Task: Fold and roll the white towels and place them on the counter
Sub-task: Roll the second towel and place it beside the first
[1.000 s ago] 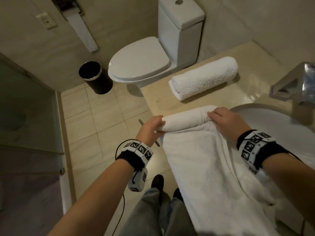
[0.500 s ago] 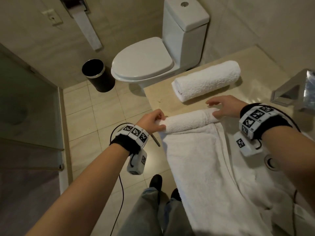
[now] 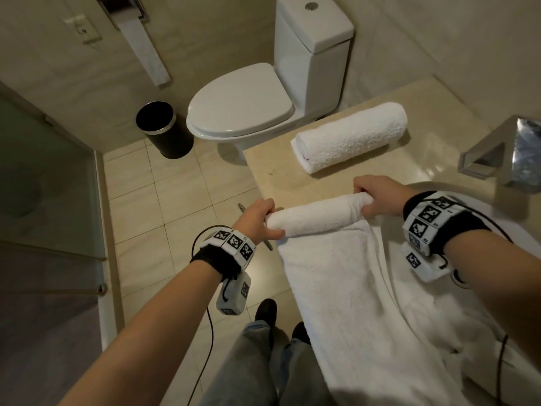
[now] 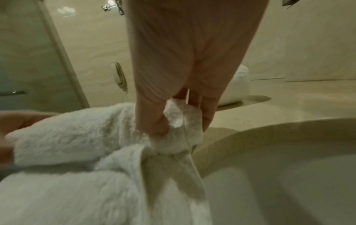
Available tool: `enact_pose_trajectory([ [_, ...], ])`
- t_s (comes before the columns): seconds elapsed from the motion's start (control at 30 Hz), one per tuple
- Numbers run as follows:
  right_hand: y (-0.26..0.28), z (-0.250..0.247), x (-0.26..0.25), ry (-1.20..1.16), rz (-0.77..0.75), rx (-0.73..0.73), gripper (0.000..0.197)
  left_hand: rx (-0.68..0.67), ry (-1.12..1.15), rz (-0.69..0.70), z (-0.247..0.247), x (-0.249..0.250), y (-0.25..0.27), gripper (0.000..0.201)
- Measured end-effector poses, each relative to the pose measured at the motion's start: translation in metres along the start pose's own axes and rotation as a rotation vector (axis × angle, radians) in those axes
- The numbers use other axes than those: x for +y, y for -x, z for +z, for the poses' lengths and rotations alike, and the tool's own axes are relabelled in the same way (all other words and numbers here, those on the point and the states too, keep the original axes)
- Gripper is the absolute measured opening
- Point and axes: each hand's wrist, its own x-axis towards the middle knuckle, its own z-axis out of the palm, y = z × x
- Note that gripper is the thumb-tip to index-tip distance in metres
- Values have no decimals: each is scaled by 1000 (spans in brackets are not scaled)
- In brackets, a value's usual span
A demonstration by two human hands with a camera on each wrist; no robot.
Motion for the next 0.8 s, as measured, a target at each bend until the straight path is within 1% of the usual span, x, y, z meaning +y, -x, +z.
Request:
enact_pose_trajectory([
  [0.13, 14, 12, 1, 133, -98, 95, 29, 90, 31, 97, 13, -6, 7, 36],
  [0.2, 21, 23, 5, 203, -211, 193, 32, 124, 21, 144, 19, -8, 12, 38],
  [0.23, 25, 28, 7, 248, -260, 210, 35, 133, 12, 170, 23, -9, 15, 40],
  [0.3, 34, 38, 9, 345, -295, 222, 41, 133, -26, 223, 28, -9, 23, 43],
  [0.4, 47, 47, 8, 471, -308, 295, 45, 101, -112, 278, 32, -7, 35, 51],
  [0.47, 53, 53, 9, 542, -312, 340, 50, 39, -133, 268, 30, -7, 44, 60],
  [0.5, 55, 57, 12, 571, -318, 350, 53, 10, -137, 259, 28, -7, 48, 61],
  [0.57, 56, 63, 13, 645, -340, 362, 54, -28, -119, 236, 24, -4, 53, 54],
  [0.63, 56, 62, 10, 694, -348, 361, 51, -39, -35, 172, 22, -1, 53, 40],
  [0.67, 58, 60, 7, 714, -362, 356, 47, -30, 12, 126, 22, 0, 53, 33],
  [0.7, 60, 59, 7, 729, -390, 390, 39, -26, 54, 77, 21, 2, 52, 27],
  [0.73, 63, 55, 7, 725, -398, 396, 25, -31, 92, 33, 21, 4, 51, 24],
  [0.77, 65, 52, 9, 724, -429, 422, 9, -43, 125, -3, 22, 5, 51, 26],
  [0.8, 68, 47, 10, 703, -449, 416, 13, -62, 149, -24, 22, 8, 52, 30],
])
